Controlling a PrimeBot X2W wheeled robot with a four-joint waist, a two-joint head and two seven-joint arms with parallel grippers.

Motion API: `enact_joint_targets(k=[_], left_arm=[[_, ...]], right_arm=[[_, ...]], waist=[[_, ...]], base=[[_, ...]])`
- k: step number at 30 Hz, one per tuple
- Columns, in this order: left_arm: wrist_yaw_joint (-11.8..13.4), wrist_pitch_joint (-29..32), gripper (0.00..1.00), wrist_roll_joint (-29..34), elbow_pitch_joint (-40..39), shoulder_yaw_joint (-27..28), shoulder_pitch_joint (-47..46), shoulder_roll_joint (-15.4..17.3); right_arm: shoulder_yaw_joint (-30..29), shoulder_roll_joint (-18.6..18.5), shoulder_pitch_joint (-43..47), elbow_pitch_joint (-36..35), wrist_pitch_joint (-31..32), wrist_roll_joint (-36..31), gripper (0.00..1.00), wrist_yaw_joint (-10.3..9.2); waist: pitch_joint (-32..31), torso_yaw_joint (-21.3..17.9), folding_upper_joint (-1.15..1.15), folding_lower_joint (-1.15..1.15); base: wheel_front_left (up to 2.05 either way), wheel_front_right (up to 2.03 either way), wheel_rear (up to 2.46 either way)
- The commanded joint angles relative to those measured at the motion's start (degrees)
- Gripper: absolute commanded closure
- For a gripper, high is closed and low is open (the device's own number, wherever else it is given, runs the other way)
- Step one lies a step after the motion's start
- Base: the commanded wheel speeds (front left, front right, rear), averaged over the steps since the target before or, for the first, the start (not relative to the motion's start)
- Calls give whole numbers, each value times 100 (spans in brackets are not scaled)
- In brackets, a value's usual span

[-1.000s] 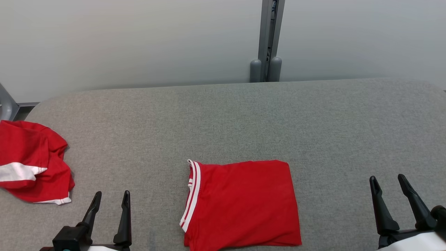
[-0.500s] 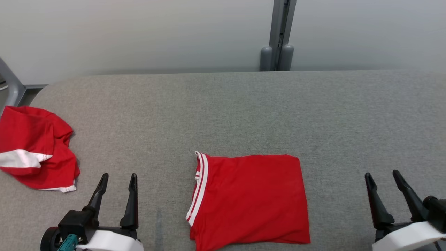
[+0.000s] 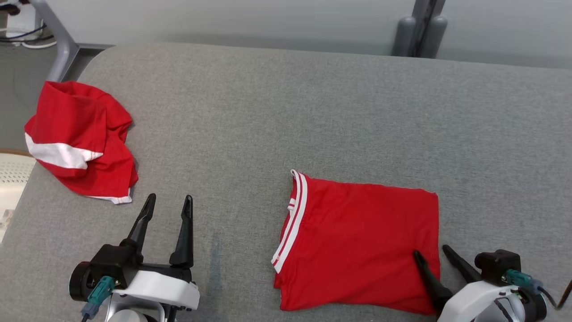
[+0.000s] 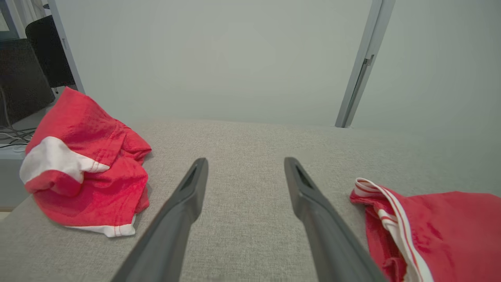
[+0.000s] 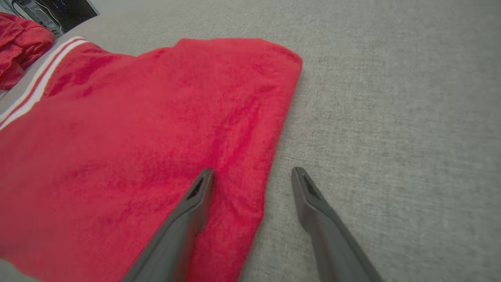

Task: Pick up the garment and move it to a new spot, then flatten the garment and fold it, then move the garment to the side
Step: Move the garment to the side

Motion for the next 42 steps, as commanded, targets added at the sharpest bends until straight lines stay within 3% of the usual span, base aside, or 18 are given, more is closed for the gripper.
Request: enact_joint_targets(k=[1, 3, 4, 5, 6, 12, 17, 25, 31, 42], left_arm=[[3, -35, 0, 7, 18, 37, -132, 8], [14, -41, 0, 10, 29, 77, -149, 3], [17, -42, 0, 13, 34, 99, -153, 5], [17, -42, 0, 13, 34, 99, -153, 5], [22, -45, 0, 14, 39, 116, -163, 9], [36, -47, 0, 72, -86, 208, -175, 17], [24, -48, 0, 106, -250, 238, -105, 18], [-110, -31, 0, 270, -433, 82, -299, 150], [-234, 207, 0, 428, -839, -143, -725, 306], [-331, 503, 0, 680, -1498, -401, -1387, 501]], right_arm=[[73, -27, -110, 178, 77, 112, 0, 1], [193, -25, -140, 370, 156, 196, 0, 1], [243, -34, -177, 429, 150, 216, 51, 1], [243, -34, -177, 429, 150, 216, 51, 1], [294, -48, -203, 491, 167, 250, 100, 1], [472, -209, -427, 460, -109, 311, 100, -2], [562, -486, -621, 265, -330, 142, 100, -4], [552, -1385, -1030, 240, -473, -159, 100, 1], [510, -2080, -1970, 706, -749, -223, 100, 0], [-218, -2846, -3437, 2214, -1248, -111, 100, 0]], waist=[[81, 77, 0, 0], [89, 83, 0, 0], [91, 76, 0, 0], [91, 76, 0, 0], [88, 64, 0, 0], [59, -129, 0, 0], [103, -534, 0, 0], [302, -1370, 0, 0], [923, -1993, 0, 0], [1881, -2175, 0, 0]], base=[[0, 0, 0], [0, 0, 0], [0, 0, 0], [0, 0, 0], [0, 0, 0], [0, 0, 0], [0, 0, 0], [0, 0, 0], [0, 0, 0], [0, 0, 0]])
